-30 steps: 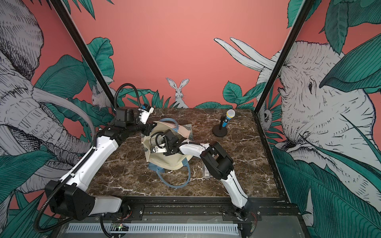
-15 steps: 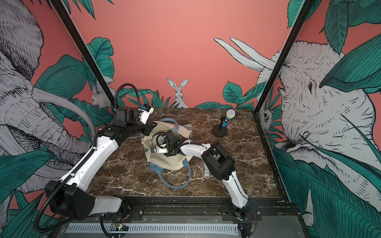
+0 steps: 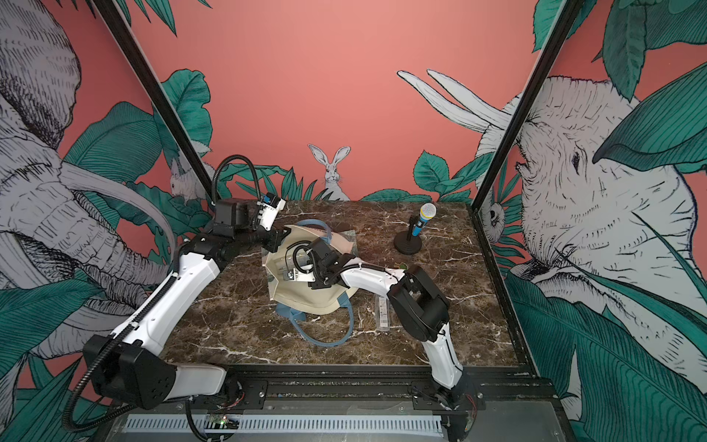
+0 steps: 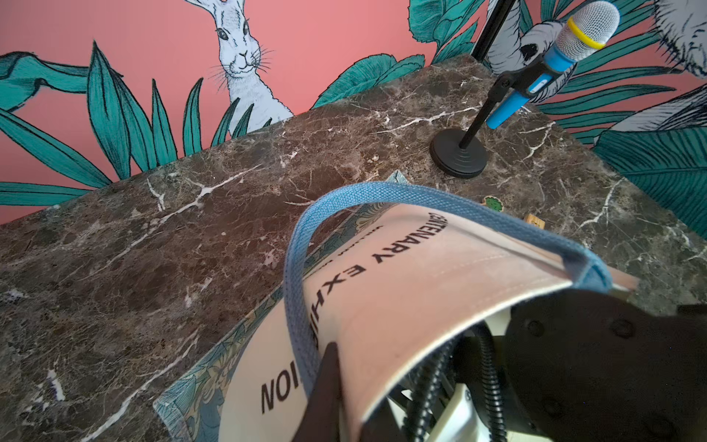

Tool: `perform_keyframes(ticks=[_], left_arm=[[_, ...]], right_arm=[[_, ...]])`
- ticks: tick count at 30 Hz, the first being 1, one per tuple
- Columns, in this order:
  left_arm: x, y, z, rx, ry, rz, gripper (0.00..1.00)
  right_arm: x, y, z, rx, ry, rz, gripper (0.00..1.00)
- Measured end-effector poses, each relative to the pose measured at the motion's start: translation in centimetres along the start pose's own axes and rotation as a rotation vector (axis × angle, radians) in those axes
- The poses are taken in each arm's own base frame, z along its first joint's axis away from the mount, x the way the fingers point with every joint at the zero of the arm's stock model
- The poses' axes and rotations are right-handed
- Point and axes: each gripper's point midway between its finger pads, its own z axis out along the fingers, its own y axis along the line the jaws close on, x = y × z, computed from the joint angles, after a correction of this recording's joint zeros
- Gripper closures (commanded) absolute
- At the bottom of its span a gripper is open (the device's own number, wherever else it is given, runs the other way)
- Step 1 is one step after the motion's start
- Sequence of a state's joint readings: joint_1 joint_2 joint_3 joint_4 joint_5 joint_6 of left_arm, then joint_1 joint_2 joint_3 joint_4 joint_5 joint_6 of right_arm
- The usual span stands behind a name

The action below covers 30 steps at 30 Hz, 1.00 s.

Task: Take out the compass set from the canvas bag
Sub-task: Pick up the compass set from the canvas bag.

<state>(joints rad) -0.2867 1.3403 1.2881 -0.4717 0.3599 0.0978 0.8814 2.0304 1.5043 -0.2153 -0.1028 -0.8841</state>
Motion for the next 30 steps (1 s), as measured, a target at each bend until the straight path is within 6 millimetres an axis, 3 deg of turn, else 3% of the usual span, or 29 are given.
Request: perform_keyframes(ticks=[7, 13, 23, 30], left_arm=[[0.0, 0.0, 0.0, -0.002, 0.000, 0.000, 1.00], [0.0, 0.0, 0.0, -0.003, 0.000, 0.001, 1.00], [0.0, 0.1, 0.0, -0.006, -0.002, 0.001, 1.00], [0.0, 0.1, 0.0, -0.006, -0.002, 0.001, 1.00]], right_arm=[[0.1, 0.0, -2.6, 0.007, 0.010, 0.022, 0.68], [-0.5, 0.2, -6.2, 0.021, -0.004, 0.054, 0.68], [-3.6, 0.5, -13.7, 0.060, -0.085, 0.150, 0.68], [-2.8, 1.4, -20.0, 0.123, -0.124, 0.294, 0.68]])
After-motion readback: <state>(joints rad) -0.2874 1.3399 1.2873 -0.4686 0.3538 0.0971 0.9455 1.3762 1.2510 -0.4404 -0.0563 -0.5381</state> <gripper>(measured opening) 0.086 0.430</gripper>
